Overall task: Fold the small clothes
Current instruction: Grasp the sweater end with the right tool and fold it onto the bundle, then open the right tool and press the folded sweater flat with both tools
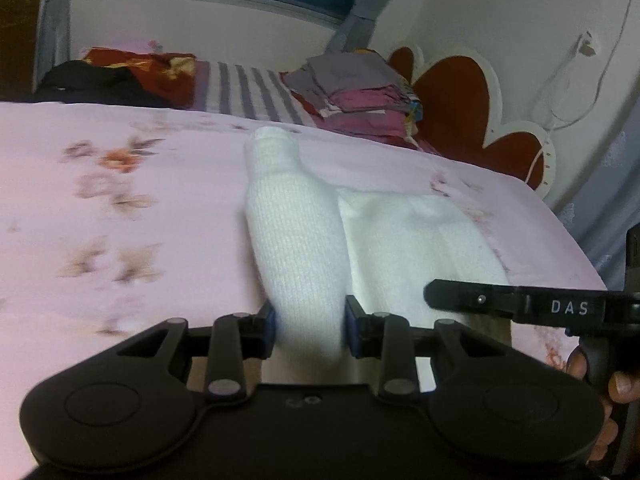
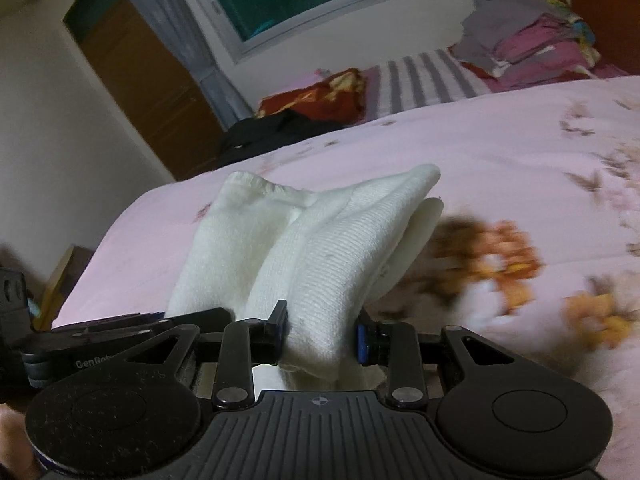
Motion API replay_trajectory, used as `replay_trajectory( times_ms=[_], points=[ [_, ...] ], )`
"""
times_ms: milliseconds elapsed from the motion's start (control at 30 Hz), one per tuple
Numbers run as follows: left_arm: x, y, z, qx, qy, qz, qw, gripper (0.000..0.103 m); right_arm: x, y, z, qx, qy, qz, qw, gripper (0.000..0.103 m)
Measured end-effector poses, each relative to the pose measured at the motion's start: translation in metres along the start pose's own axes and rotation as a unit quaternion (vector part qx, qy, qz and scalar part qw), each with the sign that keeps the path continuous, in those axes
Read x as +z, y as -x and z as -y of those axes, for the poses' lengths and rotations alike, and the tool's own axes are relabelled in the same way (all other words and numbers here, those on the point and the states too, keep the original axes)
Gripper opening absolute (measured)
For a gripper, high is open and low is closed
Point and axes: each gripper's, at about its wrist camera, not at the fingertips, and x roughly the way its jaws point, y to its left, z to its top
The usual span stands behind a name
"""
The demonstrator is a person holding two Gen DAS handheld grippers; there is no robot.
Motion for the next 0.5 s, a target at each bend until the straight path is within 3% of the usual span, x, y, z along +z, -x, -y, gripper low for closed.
replay_trajectory(
  times_ms=[300, 500],
  points=[
    [-0.014, 0.054, -0.105, 0.026, 0.029, -0.003, 0.9992, 0.031, -0.030, -0.069, -0.100, 0.032, 0.014, -0.021, 0.999, 0.031],
    [-0.023, 0.047, -0.151, 0.022, 0.051, -0.024, 0.9981, 0.031, -0.044, -0.114, -0.127, 0.029, 0.005, -0.036, 0.999, 0.031]
  ],
)
